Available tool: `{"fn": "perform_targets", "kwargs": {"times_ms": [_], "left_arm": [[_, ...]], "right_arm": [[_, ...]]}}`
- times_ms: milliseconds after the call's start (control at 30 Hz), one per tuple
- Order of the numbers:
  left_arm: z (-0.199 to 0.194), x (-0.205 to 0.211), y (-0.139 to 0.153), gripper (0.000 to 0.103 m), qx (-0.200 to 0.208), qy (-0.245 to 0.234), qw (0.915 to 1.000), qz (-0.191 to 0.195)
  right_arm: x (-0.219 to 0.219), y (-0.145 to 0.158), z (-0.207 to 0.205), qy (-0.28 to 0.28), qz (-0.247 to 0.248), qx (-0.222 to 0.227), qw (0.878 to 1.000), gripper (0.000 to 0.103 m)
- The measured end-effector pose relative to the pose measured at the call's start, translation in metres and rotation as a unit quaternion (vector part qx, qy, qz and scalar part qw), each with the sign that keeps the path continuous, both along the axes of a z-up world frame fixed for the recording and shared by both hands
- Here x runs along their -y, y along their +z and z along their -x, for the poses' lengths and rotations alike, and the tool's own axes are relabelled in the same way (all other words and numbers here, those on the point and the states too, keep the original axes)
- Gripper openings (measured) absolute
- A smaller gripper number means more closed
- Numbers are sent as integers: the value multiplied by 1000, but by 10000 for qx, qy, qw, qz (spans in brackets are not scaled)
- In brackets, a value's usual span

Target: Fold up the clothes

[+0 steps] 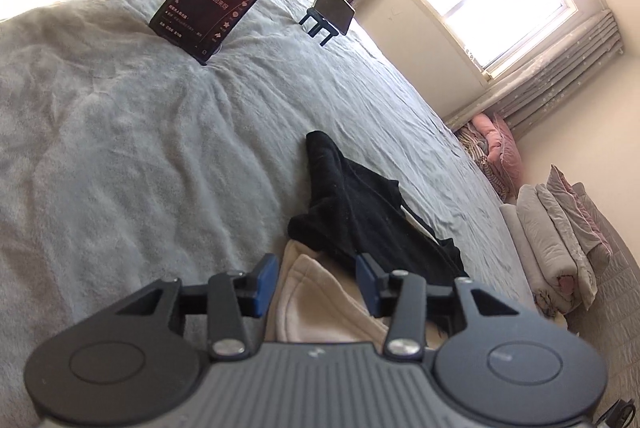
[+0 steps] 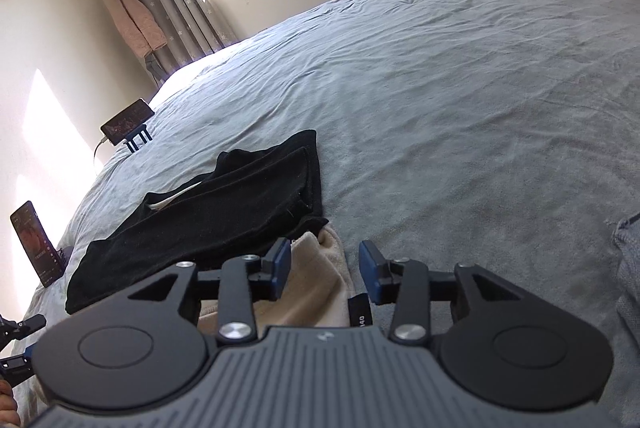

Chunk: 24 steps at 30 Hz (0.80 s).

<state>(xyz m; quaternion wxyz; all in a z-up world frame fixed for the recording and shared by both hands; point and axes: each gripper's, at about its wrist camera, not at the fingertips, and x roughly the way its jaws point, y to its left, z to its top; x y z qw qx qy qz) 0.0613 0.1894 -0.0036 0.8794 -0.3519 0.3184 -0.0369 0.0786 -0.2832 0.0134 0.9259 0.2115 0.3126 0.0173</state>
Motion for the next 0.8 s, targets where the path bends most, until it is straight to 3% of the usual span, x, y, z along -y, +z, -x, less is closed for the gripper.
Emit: {"fn": "perform_targets", "kwargs": {"times_ms": [133, 267, 433, 467, 533, 600, 800], "left_arm": [[-3, 12, -1, 44, 50, -315, 9987, -390], [-5, 25, -3, 44, 96, -607, 9944, -856], [-5, 37, -5, 37, 165, -778, 9865, -1430], [-5, 39, -5, 32, 185, -787, 9851, -1518], [-4, 41, -5, 7, 206, -832, 9824, -1659], [-2, 41, -4, 5, 287, -794, 9807, -1762], [9, 36, 9, 5, 858, -521, 9806, -1682]], "right_arm": [[-4, -1, 0, 137, 242, 84, 9996, 42], [-15, -9, -5, 628, 573, 43, 9964, 42], [-37, -21, -8, 936, 1539, 200, 9834, 42], [-40, -22, -8, 988, 1634, 250, 9813, 32], [-42, -21, -9, 1009, 1765, 323, 9786, 20], [-39, -18, -7, 939, 1750, 380, 9793, 11], [-31, -4, 2, 556, 1549, 851, 9827, 9]]}}
